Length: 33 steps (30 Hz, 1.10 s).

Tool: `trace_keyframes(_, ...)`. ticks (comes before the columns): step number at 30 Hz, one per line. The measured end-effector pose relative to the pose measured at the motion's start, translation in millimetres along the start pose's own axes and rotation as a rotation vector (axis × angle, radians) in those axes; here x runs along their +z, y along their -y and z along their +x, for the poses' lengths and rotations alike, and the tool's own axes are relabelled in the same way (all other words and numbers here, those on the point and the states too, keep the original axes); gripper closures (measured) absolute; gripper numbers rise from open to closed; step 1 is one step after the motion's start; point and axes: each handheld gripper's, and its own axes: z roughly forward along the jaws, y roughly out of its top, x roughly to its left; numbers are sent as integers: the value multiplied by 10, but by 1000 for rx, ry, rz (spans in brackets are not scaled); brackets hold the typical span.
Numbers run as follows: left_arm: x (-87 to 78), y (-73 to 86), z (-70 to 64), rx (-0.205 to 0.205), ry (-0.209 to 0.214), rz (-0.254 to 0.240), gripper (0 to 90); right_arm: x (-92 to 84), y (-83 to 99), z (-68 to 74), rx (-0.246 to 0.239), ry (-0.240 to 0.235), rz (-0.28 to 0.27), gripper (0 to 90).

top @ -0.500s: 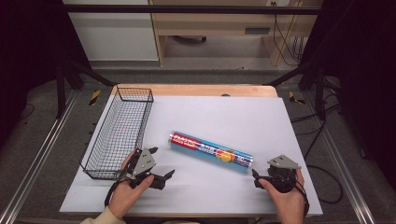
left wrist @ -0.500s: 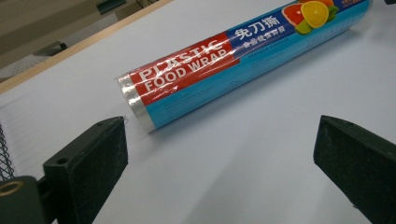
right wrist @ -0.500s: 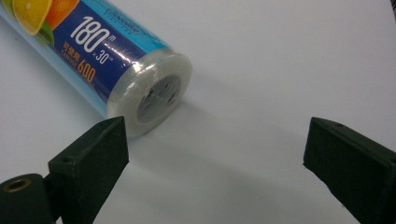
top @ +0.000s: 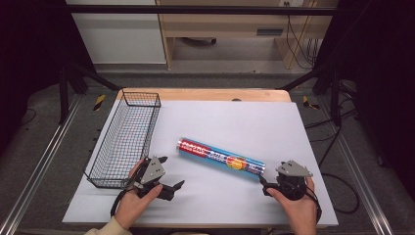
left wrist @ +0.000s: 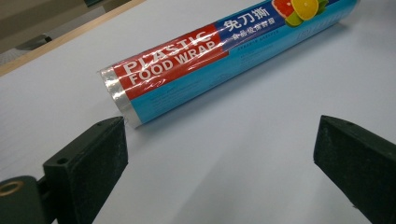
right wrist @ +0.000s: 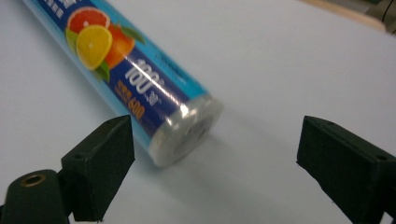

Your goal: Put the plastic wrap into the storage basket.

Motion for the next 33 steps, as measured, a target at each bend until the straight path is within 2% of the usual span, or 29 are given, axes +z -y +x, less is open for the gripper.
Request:
trace_keyframes(1,-4,0,0,1,4,-1,32,-12,-118,22,-54,3,10,112)
trace_keyframes(3,-9,2,0,1,4,0,32,-20,-178,28,-73,4,8,100)
trace_keyframes(4,-9,2,0,0,1,1,32,-28,-306,38,-84,-19,39,77)
trace_keyframes(5,-8,3,2,0,3,-1,32,-28,-306,38,-84,-19,39,77)
trace_keyframes(7,-6,3,3,0,7,-1,32,-48,-435,51,-134,-21,38,86)
trace_keyframes(8,-7,3,3,5,9,2,33,-71,-559,58,-181,7,54,94)
trace_keyframes(10,-6,5,1,6,13,5,33,-100,-676,50,-232,32,58,98)
trace_keyframes(12,-5,6,1,6,13,5,33,-112,-726,39,-236,24,61,93)
trace_keyframes(14,-4,6,2,6,14,6,34,-119,-844,10,-250,-8,61,104)
trace_keyframes(15,-4,6,2,6,14,6,34,-119,-844,10,-250,-8,61,104)
trace_keyframes(18,1,9,2,6,19,12,34,-87,-905,41,-303,-22,82,125)
trace_keyframes(20,9,11,-2,11,24,16,33,6,-915,58,-320,-68,122,136)
trace_keyframes(21,9,11,-2,11,24,16,34,6,-915,58,-320,-68,122,136)
trace_keyframes(22,11,12,-4,12,26,16,34,77,-911,60,-336,-94,155,136)
trace_keyframes(25,13,13,-3,13,27,17,34,145,-908,55,-345,-114,180,132)
trace_keyframes(26,13,13,-1,14,27,18,34,206,-903,60,-346,-137,199,133)
trace_keyframes(27,13,13,1,14,27,20,34,206,-903,60,-346,-137,199,133)
trace_keyframes(28,15,14,8,15,27,26,34,255,-900,80,-364,-166,216,128)
trace_keyframes(32,16,18,14,13,19,35,35,314,-906,129,-390,-188,230,125)
trace_keyframes(33,15,19,16,11,15,38,37,340,-911,158,-424,-184,220,140)
